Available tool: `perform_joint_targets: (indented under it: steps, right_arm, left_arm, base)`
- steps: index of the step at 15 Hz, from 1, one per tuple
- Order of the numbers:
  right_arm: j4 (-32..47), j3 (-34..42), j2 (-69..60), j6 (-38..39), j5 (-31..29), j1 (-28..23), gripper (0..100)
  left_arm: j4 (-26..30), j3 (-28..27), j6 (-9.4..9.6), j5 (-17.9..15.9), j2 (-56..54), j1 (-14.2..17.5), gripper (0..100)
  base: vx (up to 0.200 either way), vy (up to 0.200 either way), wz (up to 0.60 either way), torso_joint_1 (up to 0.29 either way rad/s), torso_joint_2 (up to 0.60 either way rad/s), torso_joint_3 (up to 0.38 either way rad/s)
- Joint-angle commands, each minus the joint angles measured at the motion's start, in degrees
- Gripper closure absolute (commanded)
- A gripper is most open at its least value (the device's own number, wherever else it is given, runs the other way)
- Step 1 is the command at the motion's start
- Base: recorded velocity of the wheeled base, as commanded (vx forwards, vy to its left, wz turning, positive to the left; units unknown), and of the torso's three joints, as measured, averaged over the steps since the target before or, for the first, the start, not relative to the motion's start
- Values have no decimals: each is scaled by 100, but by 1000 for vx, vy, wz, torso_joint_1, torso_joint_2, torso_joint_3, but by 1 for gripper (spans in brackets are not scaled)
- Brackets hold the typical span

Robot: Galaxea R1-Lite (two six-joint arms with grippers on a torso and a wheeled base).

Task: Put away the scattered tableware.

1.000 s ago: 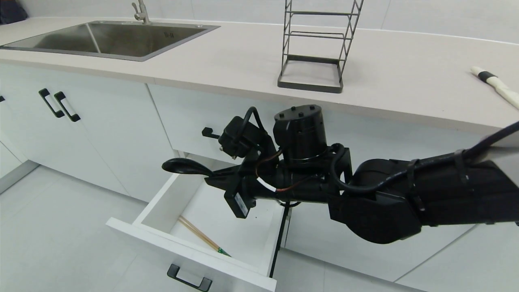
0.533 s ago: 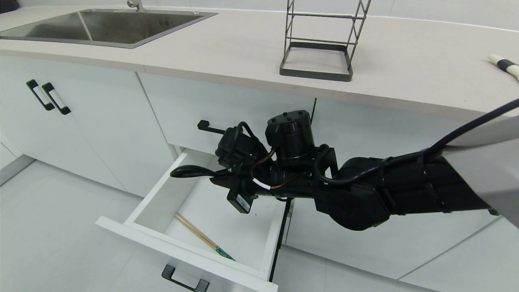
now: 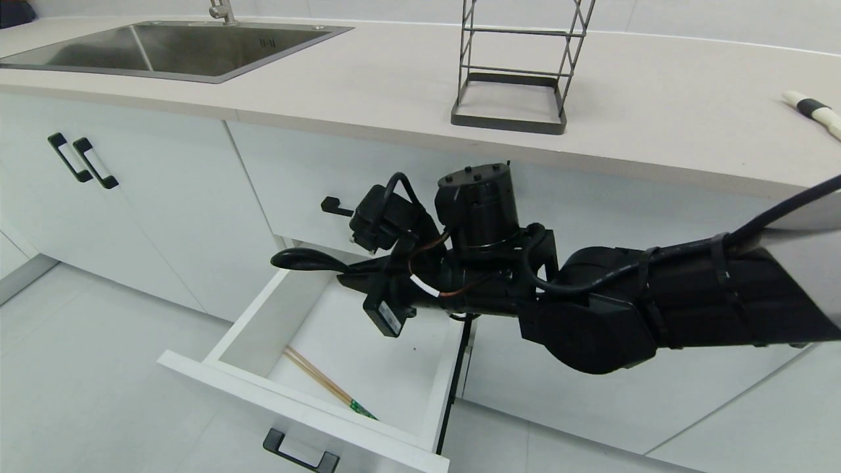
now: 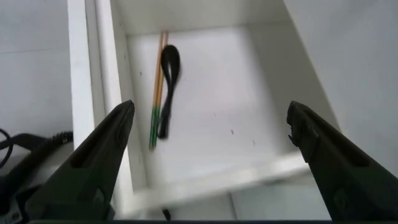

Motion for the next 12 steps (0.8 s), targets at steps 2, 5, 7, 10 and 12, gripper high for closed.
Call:
perform_joint_targets:
  steps: [2,5,7,10,12]
  right_arm:
    - [-151,117,296,45,-233,227,100]
    - [-133,-279,867,62,-269,323,100]
    - [-98,-296,1078,54,-383,358,100]
    - [-89,-463,1404,106,-787,367,100]
    - [-89,-551,1562,106,-796,358,100]
  left_arm:
    - [-7,0,-1,0,7,-1,0]
    - [-7,0,-1,0,7,-1,0]
    - [-7,0,-1,0,7,-1,0]
    - [2,0,-1,0,7,-1,0]
    - [2,0,-1,0,7,-1,0]
  base:
    - [0,0,0,0,0,0]
    - [0,0,0,0,0,0]
    - [0,0,0,0,0,0]
    - [0,0,0,0,0,0]
    - [0,0,0,0,0,0]
